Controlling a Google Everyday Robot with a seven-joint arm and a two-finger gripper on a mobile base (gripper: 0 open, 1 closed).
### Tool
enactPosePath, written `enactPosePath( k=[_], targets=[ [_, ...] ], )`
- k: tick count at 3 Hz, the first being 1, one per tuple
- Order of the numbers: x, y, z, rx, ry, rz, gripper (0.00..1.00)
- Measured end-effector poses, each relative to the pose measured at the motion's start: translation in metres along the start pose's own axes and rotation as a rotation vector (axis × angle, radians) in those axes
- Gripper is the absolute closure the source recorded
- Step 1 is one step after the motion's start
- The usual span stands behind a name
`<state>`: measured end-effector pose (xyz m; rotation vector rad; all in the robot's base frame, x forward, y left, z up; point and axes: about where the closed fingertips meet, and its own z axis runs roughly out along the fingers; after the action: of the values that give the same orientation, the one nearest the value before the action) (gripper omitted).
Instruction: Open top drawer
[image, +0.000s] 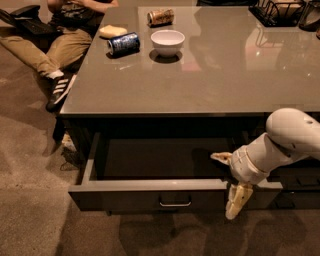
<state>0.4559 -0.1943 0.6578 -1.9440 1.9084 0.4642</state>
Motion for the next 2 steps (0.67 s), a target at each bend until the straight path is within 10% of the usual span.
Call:
enactPosePath(
  k=[2],
  targets=[
    [0.0030,0.0225,0.0057,-0.012,0.014,0.057,0.50]
  ],
)
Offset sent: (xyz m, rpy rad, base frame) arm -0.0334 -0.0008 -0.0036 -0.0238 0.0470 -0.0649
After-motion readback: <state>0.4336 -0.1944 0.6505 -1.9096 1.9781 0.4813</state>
